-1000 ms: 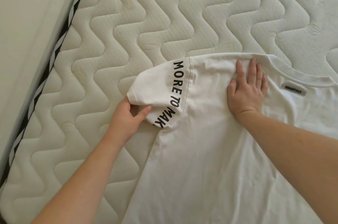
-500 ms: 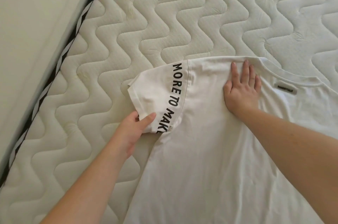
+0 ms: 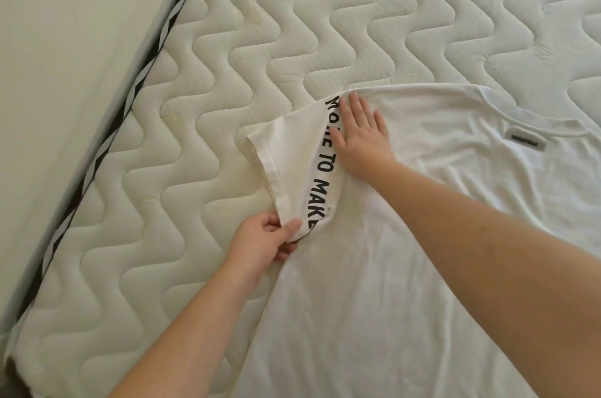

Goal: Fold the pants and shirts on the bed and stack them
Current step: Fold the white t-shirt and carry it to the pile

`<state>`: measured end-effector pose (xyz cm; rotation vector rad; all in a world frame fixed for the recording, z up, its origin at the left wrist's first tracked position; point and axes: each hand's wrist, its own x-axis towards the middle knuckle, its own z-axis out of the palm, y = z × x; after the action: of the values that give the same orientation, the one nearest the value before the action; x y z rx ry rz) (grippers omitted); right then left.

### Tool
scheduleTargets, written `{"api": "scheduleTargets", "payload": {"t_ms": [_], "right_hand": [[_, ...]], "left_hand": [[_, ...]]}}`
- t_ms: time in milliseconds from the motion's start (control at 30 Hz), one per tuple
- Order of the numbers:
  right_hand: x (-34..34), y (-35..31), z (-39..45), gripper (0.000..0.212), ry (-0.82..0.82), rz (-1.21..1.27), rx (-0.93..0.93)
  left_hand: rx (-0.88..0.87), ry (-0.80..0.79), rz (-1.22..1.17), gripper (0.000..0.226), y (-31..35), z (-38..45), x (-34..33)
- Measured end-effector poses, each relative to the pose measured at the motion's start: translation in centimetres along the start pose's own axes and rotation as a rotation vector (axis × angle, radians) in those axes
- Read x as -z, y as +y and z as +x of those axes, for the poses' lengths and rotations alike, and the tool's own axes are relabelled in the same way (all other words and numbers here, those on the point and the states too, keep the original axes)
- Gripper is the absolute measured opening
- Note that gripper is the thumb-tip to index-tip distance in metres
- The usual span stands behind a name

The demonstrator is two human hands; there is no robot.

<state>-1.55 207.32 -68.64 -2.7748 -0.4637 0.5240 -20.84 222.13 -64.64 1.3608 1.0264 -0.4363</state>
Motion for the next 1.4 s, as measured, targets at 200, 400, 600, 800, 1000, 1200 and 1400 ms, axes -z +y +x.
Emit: {"api": "scheduleTargets", "payload": {"t_ms": [200, 400, 600, 800, 1000, 1200, 1400], "right_hand": [[1.6, -0.5, -1.7, 0.063, 0.047, 0.006, 0.030], [1.4, -2.7, -7.2, 0.059, 0.155, 0.155, -0.042], [-0.2, -2.7, -11.9, 0.059, 0.103, 0.201, -0.059], [-0.6, -3.3, -14.9, 0.058, 0.127, 0.289, -0.091], [-1.8, -4.0, -16.3, 0.071, 0.156, 0.330, -0.129], [-2.4, -3.8, -15.6, 0.067, 0.147, 0.334, -0.223], [-2.2, -3.8, -15.7, 0.039, 0.241, 0.406, -0.118]], "left_hand": [[-0.201, 0.215, -0.069, 0.038, 4.5, 2.7, 1.0], [-0.132, 0.232, 0.362, 0.048, 8.7, 4.8, 0.7], [-0.073, 0.167, 0.408, 0.054, 4.8, 2.6, 0.1], [-0.228, 0.254, 0.241, 0.022, 3.7, 0.3, -2.2], [0.048, 0.071, -0.594, 0.022, 5.8, -0.3, -2.7], [0.000, -0.101, -0.442, 0.032, 3.2, -1.4, -3.5], [-0.076, -0.006, -0.183, 0.022, 1.3, -1.8, -3.1]]}}
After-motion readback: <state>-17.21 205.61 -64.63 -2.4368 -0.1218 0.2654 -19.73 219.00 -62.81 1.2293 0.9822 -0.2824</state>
